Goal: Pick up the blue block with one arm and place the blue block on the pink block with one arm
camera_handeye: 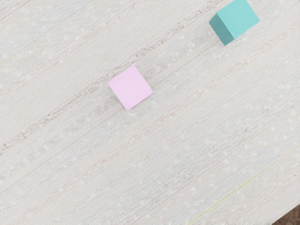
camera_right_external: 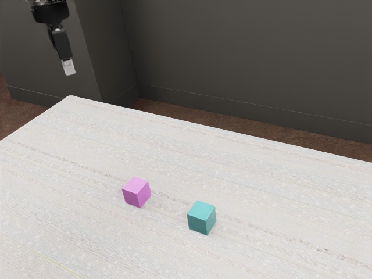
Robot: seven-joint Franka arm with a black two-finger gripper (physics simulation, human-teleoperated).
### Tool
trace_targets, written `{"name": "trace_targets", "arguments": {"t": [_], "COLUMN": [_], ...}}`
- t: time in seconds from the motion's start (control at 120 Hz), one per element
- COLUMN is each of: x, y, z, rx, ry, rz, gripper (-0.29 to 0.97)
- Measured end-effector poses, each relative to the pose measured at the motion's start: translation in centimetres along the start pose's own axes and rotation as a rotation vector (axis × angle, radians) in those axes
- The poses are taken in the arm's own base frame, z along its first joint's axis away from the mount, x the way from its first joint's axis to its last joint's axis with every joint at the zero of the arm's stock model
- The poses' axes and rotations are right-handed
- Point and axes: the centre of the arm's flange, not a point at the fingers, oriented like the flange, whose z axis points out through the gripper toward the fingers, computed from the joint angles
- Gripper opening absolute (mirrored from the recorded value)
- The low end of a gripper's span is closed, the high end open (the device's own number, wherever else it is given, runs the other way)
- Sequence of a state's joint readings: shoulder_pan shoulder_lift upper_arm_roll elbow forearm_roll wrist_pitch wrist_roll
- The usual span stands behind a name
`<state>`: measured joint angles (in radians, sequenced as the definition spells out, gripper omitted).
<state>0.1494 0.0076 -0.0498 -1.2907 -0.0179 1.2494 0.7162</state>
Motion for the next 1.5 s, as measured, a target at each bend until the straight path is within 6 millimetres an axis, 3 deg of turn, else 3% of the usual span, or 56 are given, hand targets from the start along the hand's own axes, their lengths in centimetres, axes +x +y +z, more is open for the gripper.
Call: {"name": "trace_targets", "arguments": {"t": [0.267,0.35,0.417,0.55,0.675,0.792,0.933,0.992,1.167,1.308,1.5], "x": [0.5,0.0,0.6,2.5,5.8,9.5,13.8,15.1,15.8,17.1,17.9], "y": [-1.5,-0.9,-0.6,0.9,3.1,6.1,12.1,13.6,11.5,13.5,14.5], "z": [2.2,2.0,3.6,9.2,15.6,18.8,21.7,23.5,26.9,28.9,31.7], "rx": [-0.038,-0.036,-0.064,-0.146,-0.161,-0.140,-0.103,-0.097,-0.046,-0.007,0.019], "ry": [-0.033,-0.035,-0.062,-0.150,-0.162,-0.137,-0.096,-0.081,-0.016,0.015,0.037], "rz": [0.028,0.038,0.069,0.198,0.414,0.636,0.900,0.974,1.041,1.114,1.126], "gripper": [0.68,0.68,0.68,0.68,0.68,0.68,0.68,0.68,0.68,0.68,0.68]}}
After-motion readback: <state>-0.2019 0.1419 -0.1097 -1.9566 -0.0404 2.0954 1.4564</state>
